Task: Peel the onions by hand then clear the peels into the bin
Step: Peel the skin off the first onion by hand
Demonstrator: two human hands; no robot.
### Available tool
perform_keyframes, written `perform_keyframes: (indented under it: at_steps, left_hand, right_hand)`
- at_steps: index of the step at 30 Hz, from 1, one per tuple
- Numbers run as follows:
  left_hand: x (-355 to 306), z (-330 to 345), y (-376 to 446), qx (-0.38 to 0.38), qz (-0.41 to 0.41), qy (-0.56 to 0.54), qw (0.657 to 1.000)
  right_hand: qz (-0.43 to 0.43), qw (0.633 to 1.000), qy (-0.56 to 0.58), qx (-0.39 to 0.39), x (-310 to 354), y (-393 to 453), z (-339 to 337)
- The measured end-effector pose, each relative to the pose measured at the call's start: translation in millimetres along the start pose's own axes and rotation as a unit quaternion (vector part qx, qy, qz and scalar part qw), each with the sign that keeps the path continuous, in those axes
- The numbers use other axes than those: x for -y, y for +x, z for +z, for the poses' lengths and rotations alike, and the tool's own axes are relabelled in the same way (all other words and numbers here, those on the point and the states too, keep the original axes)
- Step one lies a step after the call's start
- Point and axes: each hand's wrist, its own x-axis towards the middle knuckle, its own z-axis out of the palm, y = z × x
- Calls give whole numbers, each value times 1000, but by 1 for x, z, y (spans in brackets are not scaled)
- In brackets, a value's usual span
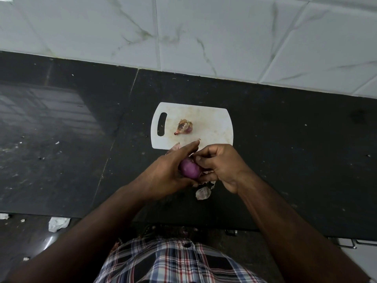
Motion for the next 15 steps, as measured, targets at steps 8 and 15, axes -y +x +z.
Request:
perform_keyframes:
  at_steps: [8, 15]
  left_hand:
    - [-2, -4, 1, -3, -1, -11, 1000]
    - [3, 1, 0, -12, -9, -13, 1000]
  right_hand:
    - [-46, 998, -32, 2, -5, -1, 3]
    - [-135, 975, -163, -71, -17, 8, 10]
